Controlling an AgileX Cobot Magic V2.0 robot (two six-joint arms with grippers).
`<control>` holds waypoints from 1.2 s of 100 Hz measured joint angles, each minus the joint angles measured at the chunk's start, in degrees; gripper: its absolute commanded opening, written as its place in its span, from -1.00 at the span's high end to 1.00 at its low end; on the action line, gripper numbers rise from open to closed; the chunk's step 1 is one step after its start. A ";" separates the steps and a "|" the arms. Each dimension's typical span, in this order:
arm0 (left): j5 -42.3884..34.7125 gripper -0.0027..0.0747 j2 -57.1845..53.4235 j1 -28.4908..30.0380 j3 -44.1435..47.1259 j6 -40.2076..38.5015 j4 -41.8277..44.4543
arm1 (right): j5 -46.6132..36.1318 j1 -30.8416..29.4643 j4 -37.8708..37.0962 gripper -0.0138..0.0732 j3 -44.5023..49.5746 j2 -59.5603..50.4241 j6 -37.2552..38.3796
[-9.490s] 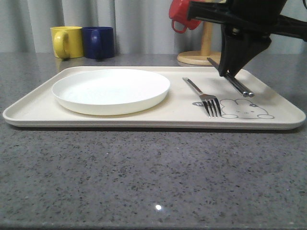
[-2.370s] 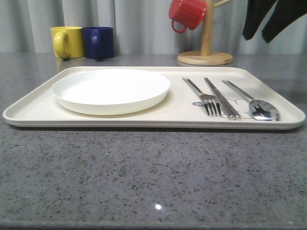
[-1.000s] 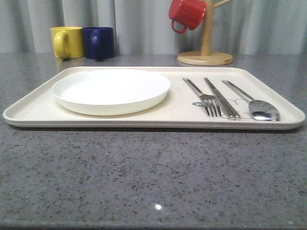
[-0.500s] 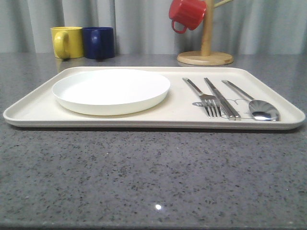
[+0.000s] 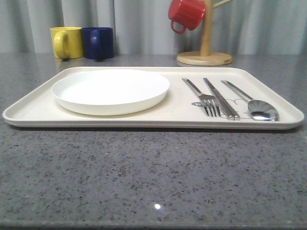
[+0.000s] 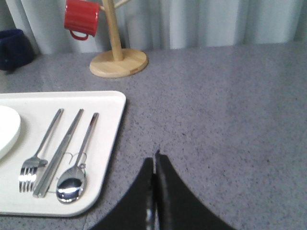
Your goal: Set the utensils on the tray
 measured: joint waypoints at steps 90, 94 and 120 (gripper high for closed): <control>0.00 0.98 0.00 0.00 0.00 0.00 0.00 | -30.77 -4.71 7.97 0.84 27.52 -12.33 -4.59; 0.00 0.98 0.00 0.00 0.00 0.00 0.00 | -31.38 -4.71 7.97 0.84 27.75 -12.33 -4.59; 0.00 0.98 0.00 0.00 0.00 0.00 0.00 | -32.33 -4.71 7.97 0.84 28.09 -12.33 -4.59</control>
